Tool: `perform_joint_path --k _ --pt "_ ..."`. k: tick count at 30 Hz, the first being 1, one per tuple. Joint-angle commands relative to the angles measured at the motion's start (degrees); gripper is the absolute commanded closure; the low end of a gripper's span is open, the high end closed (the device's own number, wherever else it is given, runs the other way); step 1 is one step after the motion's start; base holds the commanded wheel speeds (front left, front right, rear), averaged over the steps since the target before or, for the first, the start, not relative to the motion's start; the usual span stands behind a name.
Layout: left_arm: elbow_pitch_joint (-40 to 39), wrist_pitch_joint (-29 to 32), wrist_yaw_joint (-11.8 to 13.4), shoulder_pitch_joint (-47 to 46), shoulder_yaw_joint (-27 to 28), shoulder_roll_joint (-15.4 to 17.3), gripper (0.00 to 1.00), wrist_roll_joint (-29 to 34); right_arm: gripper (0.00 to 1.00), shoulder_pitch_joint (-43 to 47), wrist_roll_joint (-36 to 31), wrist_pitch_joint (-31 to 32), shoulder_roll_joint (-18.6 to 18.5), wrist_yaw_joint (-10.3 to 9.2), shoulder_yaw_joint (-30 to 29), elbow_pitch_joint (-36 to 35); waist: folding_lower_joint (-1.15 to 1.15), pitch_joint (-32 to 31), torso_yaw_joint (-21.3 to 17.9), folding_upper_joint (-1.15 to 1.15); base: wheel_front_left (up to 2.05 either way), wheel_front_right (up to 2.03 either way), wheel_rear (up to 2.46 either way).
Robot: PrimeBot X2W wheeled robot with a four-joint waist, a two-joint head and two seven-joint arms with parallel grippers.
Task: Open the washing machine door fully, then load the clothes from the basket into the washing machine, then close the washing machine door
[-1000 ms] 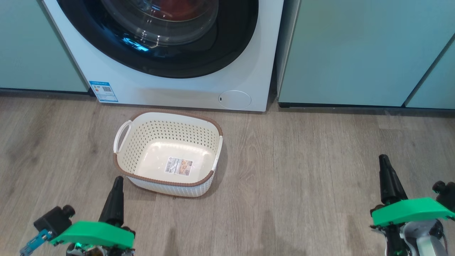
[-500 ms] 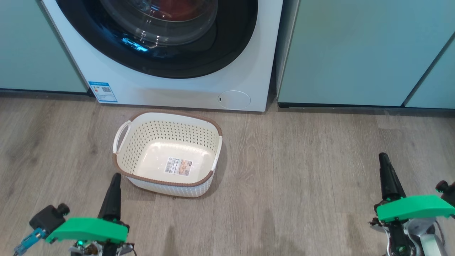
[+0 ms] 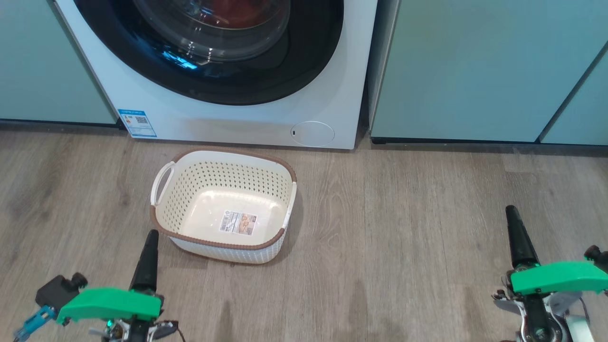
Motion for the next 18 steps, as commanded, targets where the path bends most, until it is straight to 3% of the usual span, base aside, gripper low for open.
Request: perform_joint_path --k 1,18 --pt "-1.7 0.4 0.0 -3.1 1.3 0.9 1.00 -1.2 1.00 -3.1 1.4 0.5 -0.5 0.00 0.7 -1.7 0.00 0.0 0.0 0.00 0.00 0.00 0.00" --pt "-1.0 3.5 -0.1 -4.4 2.3 1.1 1.00 -11.6 1.00 -3.6 13.2 3.5 -0.5 0.00 0.8 -1.4 0.00 -0.1 -0.1 0.00 0.00 0.00 0.00"
